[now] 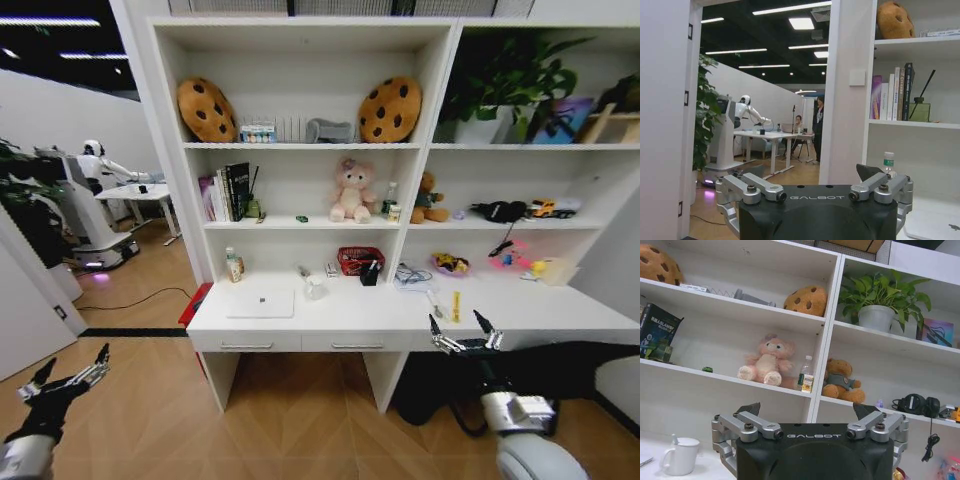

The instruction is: Organize the objects on the table.

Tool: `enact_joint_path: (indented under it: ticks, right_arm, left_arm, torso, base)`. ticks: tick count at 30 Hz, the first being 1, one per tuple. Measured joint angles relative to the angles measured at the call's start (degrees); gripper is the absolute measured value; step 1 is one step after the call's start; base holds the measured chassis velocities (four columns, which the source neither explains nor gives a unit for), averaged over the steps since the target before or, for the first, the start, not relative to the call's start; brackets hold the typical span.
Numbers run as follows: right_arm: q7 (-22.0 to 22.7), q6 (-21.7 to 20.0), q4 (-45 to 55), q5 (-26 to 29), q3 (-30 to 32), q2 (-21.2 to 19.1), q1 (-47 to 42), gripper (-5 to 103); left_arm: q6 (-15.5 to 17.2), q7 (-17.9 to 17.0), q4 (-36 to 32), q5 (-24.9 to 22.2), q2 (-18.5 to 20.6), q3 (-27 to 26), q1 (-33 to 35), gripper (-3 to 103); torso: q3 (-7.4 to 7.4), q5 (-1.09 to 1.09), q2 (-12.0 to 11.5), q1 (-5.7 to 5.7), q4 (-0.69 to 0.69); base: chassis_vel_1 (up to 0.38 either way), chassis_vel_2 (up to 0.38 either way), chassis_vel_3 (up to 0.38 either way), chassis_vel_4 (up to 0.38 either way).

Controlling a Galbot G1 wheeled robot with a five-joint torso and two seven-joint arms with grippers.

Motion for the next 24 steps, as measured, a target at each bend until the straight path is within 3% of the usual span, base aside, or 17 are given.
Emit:
enact_joint_path:
  ticks: [1, 2, 4, 8, 24]
  right_arm:
    - [0.0, 0.0, 0.0, 0.0, 0.0, 0.0, 0.0, 100]
    - [0.0, 0.0, 0.0, 0.0, 0.0, 0.0, 0.0, 100]
    - [0.0, 0.0, 0.0, 0.0, 0.0, 0.0, 0.0, 100]
    - [0.0, 0.0, 0.0, 0.0, 0.0, 0.0, 0.0, 100]
    - [0.0, 0.0, 0.0, 0.0, 0.0, 0.0, 0.0, 100]
  left_arm:
    - [0.0, 0.0, 0.0, 0.0, 0.0, 0.0, 0.0, 100]
    - [0.0, 0.0, 0.0, 0.0, 0.0, 0.0, 0.0, 100]
    - [0.0, 0.0, 0.0, 0.0, 0.0, 0.0, 0.0, 100]
    - [0.0, 0.0, 0.0, 0.0, 0.0, 0.0, 0.0, 100]
    - [0.0, 0.0, 0.0, 0.0, 0.0, 0.0, 0.0, 100]
  torso:
    - [-0.03, -0.12, 0.0, -0.02, 0.07]
    - [0.0, -0.12, 0.0, 0.01, -0.04]
    - [0.03, -0.01, 0.0, 0.04, -0.07]
    - [0.04, -0.05, -0.1, 0.1, 0.01]
    - [0.02, -0.05, 0.0, 0.06, 0.0]
  base:
    - [0.062, -0.063, -0.227, 0.123]
    - [0.062, -0.049, -0.158, 0.123]
    - [0.056, -0.049, -0.114, 0.102]
    - [-0.025, -0.024, 0.013, 0.002]
    - [-0.007, 0.018, 0.004, -0.028]
